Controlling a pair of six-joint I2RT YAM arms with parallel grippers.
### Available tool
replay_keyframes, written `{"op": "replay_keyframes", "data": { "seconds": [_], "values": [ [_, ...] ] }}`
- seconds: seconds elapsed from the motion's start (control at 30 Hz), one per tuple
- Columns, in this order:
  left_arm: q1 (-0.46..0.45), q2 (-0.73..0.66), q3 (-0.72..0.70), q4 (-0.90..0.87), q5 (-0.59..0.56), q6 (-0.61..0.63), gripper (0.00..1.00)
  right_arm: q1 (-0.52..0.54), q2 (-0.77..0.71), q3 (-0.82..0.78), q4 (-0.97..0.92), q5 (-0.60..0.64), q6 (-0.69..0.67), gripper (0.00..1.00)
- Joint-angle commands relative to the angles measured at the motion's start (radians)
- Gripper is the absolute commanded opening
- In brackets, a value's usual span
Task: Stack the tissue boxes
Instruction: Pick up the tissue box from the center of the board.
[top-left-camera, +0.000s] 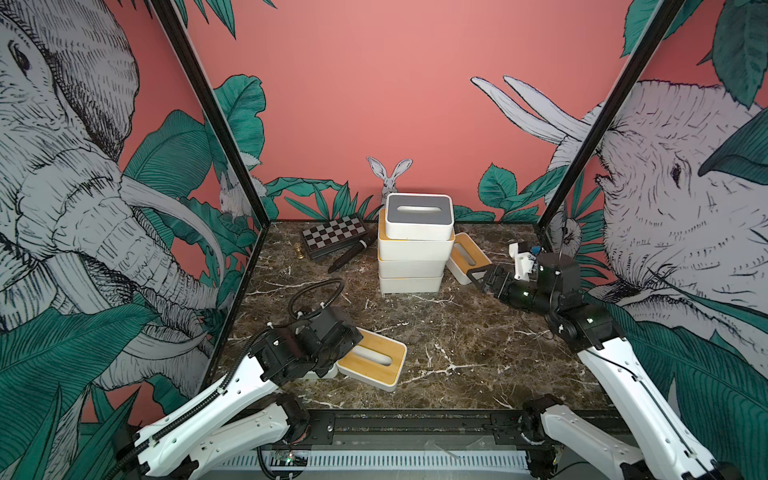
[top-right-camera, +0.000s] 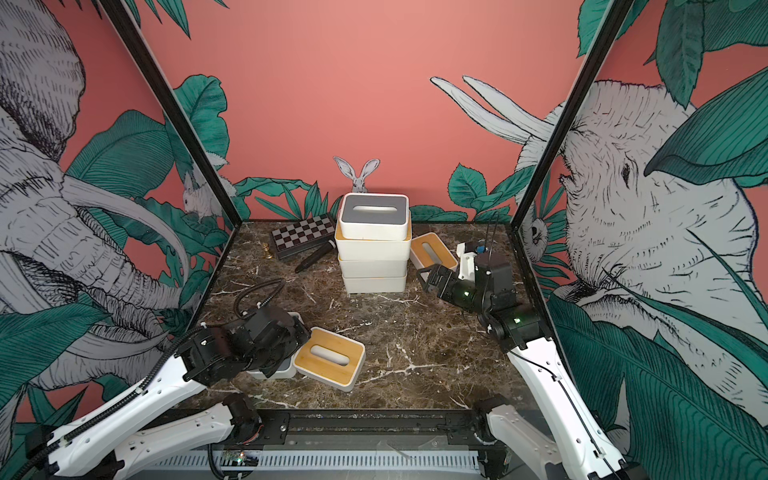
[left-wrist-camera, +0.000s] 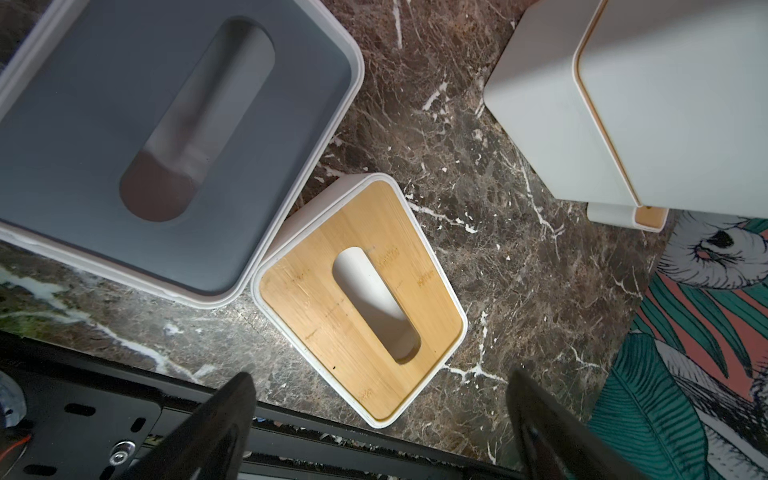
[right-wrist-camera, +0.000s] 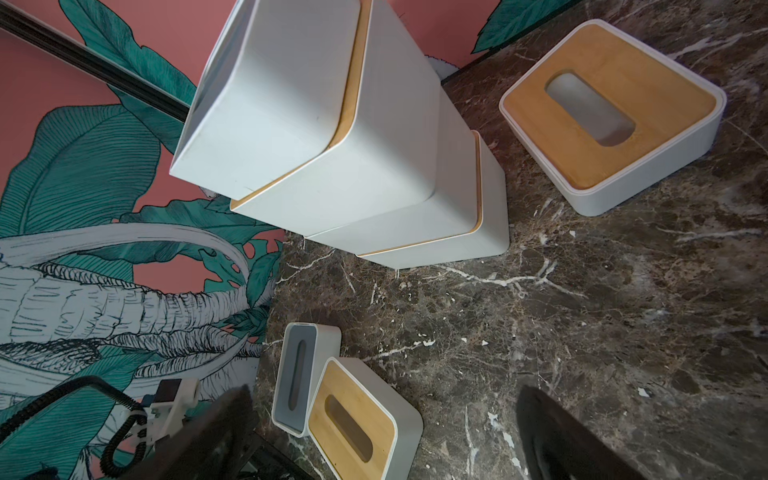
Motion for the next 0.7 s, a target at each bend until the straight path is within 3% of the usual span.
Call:
{"op": "replay_keyframes", "data": {
  "seconds": [0.0, 0.27, 0.4, 0.67],
  "values": [
    [-0.040, 0.001, -0.038, -0.009, -0.075, -0.120, 0.96, 0.005, -0.048, -0.033, 0.025, -0.032, -0.016, 0.99],
    [-0.138, 0.040, -0.127, 0.087, -0.127, -0.224, 0.95, 0.004, -0.147, -0.154, 0.088, -0.086, 0.017, 0.99],
    [-0.192, 0.059, -0.173, 0.128, -0.149, -0.303, 0.90, 0.004, -0.214, -0.209, 0.080, -0.077, 0.014, 0.99],
    [-0.227, 0.151, -0.177, 0.123, -0.161, -0.375, 0.89, 0.005, -0.308, -0.289, 0.062, -0.087, 0.017, 0.99]
  ]
}}
